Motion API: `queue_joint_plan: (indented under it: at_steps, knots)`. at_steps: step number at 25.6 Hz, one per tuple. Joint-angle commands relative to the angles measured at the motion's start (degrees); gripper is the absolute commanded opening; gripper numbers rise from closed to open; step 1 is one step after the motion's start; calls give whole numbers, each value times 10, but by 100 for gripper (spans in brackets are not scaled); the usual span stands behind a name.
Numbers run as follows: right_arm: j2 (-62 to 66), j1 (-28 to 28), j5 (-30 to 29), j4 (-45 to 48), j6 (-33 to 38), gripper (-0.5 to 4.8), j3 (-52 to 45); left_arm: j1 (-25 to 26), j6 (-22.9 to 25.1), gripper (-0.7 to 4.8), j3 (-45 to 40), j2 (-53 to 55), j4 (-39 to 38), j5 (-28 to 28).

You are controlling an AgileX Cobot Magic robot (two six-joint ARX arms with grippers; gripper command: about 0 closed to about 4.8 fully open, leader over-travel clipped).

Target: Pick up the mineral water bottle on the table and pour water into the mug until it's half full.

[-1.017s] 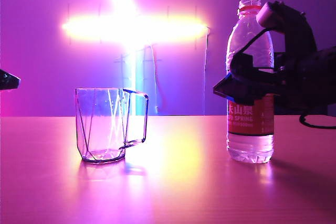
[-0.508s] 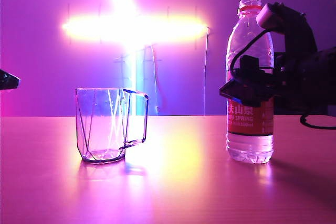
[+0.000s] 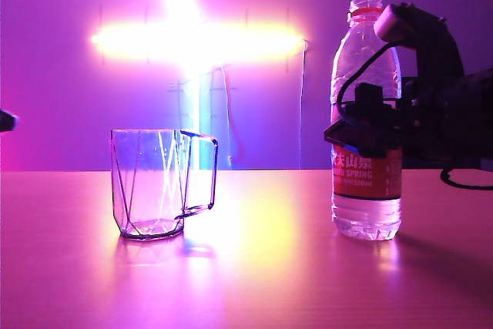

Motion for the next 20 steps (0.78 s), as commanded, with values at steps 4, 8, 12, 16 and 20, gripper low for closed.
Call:
queue_joint_plan:
  at_steps: [4,8,12,16,20]
  knots:
    - [-66,2,-24,-108,-90,268,46,74,-2,-2,2,-38,5,0]
    - [-90,12,-38,-236,-164,269,105,83,-2,-2,2,-72,11,-3]
    - [-89,31,-38,-379,-244,268,180,60,-2,-2,2,-70,13,-5]
    - [-88,54,-21,-461,-328,268,239,26,-2,-2,2,-70,10,0]
    - [-87,65,4,-488,-382,268,268,31,-2,-2,2,-70,10,0]
